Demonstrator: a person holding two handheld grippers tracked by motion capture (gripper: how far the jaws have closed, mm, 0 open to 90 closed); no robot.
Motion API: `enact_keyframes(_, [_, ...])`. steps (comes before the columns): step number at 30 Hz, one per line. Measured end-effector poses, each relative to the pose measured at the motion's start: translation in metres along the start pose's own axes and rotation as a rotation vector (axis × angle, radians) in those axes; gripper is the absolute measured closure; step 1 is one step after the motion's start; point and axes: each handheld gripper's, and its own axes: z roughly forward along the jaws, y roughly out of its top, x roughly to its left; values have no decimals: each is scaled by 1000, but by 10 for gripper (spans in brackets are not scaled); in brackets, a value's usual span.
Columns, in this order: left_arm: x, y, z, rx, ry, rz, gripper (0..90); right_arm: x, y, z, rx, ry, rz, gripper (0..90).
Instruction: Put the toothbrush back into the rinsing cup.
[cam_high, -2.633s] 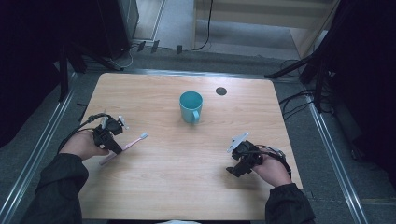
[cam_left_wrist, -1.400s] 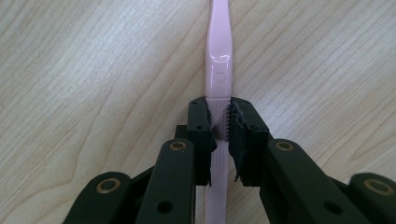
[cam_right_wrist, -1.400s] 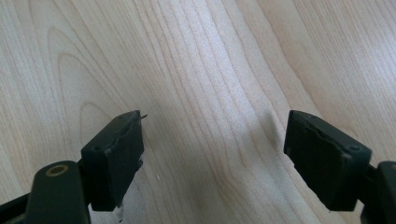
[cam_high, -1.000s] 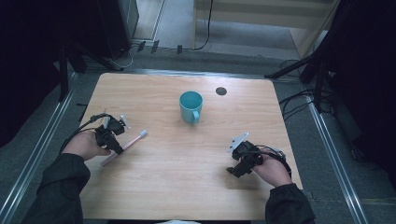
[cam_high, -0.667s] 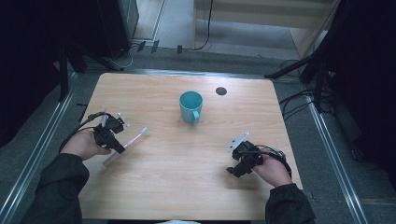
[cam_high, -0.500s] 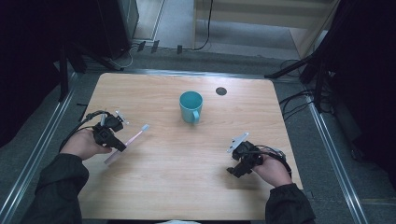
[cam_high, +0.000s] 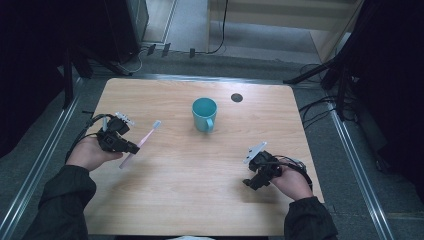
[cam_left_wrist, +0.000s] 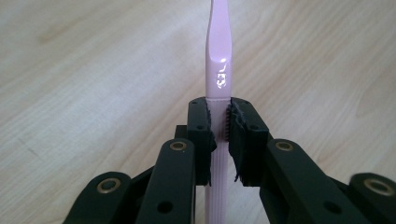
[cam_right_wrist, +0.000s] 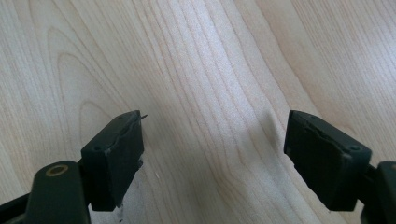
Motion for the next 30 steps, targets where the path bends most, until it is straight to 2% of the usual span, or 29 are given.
enact_keyframes(3, [1, 0, -4, -47, -14, -9, 787, 0, 0, 0, 1, 0, -1, 199])
enact_keyframes(6, [-1, 1, -8, -112, -1, -23, 788, 0, 0, 0, 0, 0, -2, 199])
enact_keyframes(8, [-1, 1, -11, -147, -5, -26, 788, 0, 0, 0, 0, 0, -1, 199])
enact_keyframes(9, [-1, 1, -11, -147, -5, -26, 788, 0, 0, 0, 0, 0, -1, 199])
enact_keyframes(10, [-3, 0, -12, -174, -10, -37, 787, 0, 0, 0, 0, 0, -1, 199])
enact_keyframes(15, [-6, 1, -13, -196, -4, -34, 788, 0, 0, 0, 0, -1, 0, 199])
enact_keyframes(19, [-10, 1, -17, -266, 6, -40, 788, 0, 0, 0, -3, 0, 1, 199])
enact_keyframes(26, [-17, 1, -21, -330, 16, -24, 788, 0, 0, 0, -2, -1, 3, 199])
enact_keyframes(30, [-23, 0, -24, -393, 34, -12, 788, 0, 1, 0, -6, -1, -3, 199])
